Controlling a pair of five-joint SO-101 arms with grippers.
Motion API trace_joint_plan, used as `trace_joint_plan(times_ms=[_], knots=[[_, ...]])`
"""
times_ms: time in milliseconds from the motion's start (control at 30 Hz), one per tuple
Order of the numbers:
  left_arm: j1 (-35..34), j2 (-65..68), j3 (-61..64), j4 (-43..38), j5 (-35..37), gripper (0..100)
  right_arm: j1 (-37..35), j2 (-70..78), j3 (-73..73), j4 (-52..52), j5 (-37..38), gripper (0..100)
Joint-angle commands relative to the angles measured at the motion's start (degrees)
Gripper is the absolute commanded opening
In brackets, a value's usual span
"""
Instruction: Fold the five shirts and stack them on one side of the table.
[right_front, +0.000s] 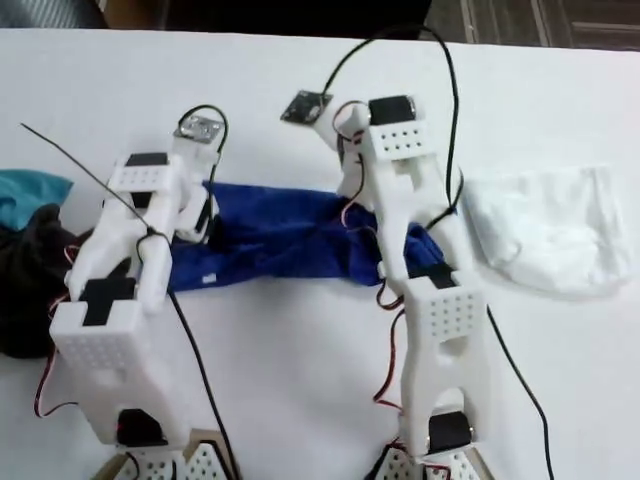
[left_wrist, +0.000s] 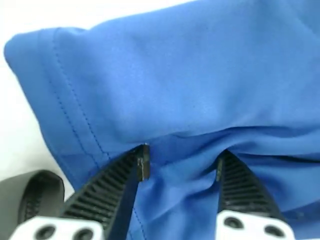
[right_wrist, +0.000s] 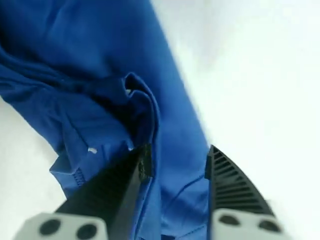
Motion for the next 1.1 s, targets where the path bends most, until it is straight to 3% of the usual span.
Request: trace_joint_plan(times_ms=[0,100,300,600,700,1067], knots=[[0.26,-0.44,-0.04,-2.99,-0.18,23,1.1,-0.57,-4.57,1.45,0.0,19.4],[0.26,-0.44,-0.04,-2.99,-0.26,23,1.27,-1.36,-3.78,3.03,-0.53,18.2],[0.26,-0.44,-0.04,-2.99,-0.26,23,-0.4,-13.67,8.44,3.03,-6.68,1.9],[0.26,-0.44,-0.04,-3.08,-0.35,23,-4.0,-35.56,43.16,1.98,-6.51,7.7],[0.26,-0.44,-0.04,-2.99,-0.35,23,-3.65,-39.43,51.96,-2.86,-6.51,7.7],[0.26,-0.44,-0.04,-2.9,-0.44,23,4.26,-32.57,55.91,-23.08,-0.79,8.1]])
